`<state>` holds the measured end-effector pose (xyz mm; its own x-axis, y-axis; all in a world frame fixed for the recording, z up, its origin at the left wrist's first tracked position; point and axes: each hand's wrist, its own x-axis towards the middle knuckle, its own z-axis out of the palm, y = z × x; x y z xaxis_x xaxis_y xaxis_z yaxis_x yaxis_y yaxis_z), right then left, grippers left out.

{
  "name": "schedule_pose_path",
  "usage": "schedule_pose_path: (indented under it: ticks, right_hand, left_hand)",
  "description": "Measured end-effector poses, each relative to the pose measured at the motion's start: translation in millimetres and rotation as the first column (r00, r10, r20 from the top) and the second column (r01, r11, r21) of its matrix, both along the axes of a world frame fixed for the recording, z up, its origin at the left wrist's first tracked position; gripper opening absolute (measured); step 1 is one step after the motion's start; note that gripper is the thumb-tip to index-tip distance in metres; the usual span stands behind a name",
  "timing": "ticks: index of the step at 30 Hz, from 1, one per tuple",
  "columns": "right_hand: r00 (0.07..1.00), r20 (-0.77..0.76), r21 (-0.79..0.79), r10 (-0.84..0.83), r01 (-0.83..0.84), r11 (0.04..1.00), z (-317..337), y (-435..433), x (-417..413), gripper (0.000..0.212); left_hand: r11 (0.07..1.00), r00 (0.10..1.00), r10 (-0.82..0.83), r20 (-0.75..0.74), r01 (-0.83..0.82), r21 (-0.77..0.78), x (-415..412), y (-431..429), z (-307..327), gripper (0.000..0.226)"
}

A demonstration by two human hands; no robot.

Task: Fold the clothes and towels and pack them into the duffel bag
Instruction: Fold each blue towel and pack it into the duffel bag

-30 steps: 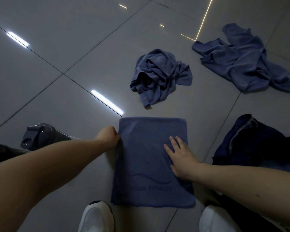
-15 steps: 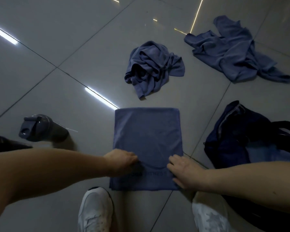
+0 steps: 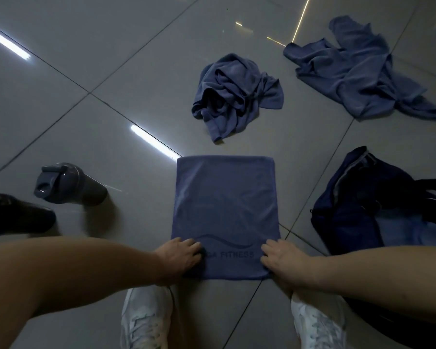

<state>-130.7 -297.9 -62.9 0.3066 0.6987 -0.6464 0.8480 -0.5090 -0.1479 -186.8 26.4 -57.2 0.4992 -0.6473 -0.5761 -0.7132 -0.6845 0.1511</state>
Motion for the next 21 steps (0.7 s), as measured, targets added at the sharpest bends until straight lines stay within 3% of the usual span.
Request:
schedule_pose_path:
  ticks: [3, 10, 15, 18, 21]
  right_hand:
    - [0.998, -0.056, -0.01, 0.032, -0.033, 0.999, 14.7, 4.5, 2.9, 0.034]
    - [0.961, -0.236, 0.029, -0.141, 0.152, 0.988, 37.2, 3.0, 24.0, 0.013]
    - [0.9, -0.35, 0.071, -0.259, 0.301, 0.951, 49.8, -2.9, 35.5, 0.009]
    - [0.864, -0.391, 0.101, -0.316, 0.382, 0.919, 63.1, -1.3, 45.7, 0.023]
    - [0.808, -0.42, 0.128, -0.413, 0.503, 0.855, 73.4, -1.3, 60.9, 0.02]
  left_hand:
    - [1.0, 1.0, 0.005, -0.014, -0.005, -0.01, -1.4, 4.5, -1.9, 0.039]
    - [0.999, 0.999, -0.032, 0.015, 0.032, 0.014, 1.1, 5.3, 6.9, 0.035]
    - [0.998, 0.998, 0.034, -0.045, -0.031, 0.049, 0.8, 0.5, -0.4, 0.039]
    - [0.979, 0.971, 0.202, -0.128, -0.2, 0.031, 15.2, 1.1, 12.3, 0.041]
    - [0.901, 0.887, 0.425, -0.18, -0.434, -0.009, 36.8, 10.0, 34.4, 0.031]
